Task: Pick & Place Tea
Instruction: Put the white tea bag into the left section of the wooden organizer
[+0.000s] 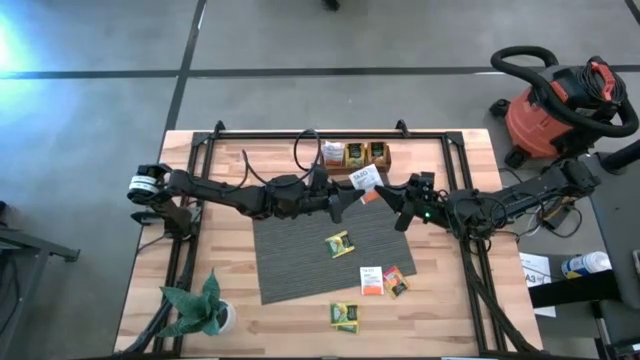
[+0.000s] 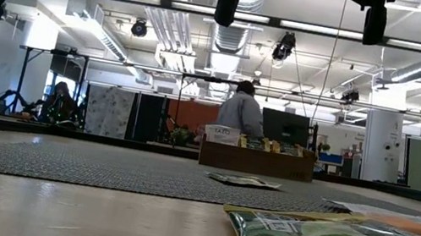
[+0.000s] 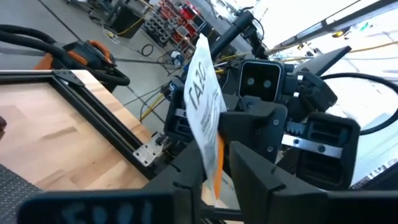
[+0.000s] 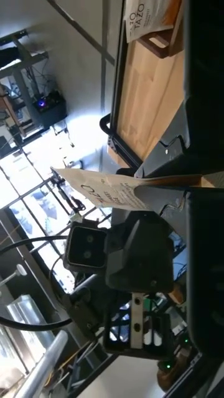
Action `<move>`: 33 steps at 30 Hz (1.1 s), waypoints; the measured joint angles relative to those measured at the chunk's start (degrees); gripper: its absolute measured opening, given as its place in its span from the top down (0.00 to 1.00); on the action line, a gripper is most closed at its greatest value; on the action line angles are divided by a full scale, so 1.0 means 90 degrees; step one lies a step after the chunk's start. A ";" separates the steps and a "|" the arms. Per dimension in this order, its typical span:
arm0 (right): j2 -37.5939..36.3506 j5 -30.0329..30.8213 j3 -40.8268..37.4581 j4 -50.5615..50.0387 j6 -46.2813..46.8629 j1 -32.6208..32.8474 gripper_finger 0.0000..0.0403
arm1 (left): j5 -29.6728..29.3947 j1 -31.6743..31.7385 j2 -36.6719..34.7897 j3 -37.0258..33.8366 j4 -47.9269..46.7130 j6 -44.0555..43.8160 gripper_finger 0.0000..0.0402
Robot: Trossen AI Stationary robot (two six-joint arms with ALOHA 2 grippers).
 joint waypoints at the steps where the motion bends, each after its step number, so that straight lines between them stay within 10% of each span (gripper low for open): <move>1: -0.0002 0.0000 0.0000 0.0005 0.0007 -0.0016 0.97 | 0.0000 0.0000 0.0000 0.0000 -0.0007 0.0038 0.83; 18: -0.0090 -0.0297 0.0000 -0.0671 0.0160 -0.0017 0.96 | 0.0033 0.0034 0.0002 -0.0010 -0.0561 0.0482 1.00; 33: -0.0820 -0.2565 0.0170 -0.3810 -0.0167 -0.0407 0.59 | 0.0043 -0.0035 -0.0015 -0.0008 -0.2428 0.1481 1.00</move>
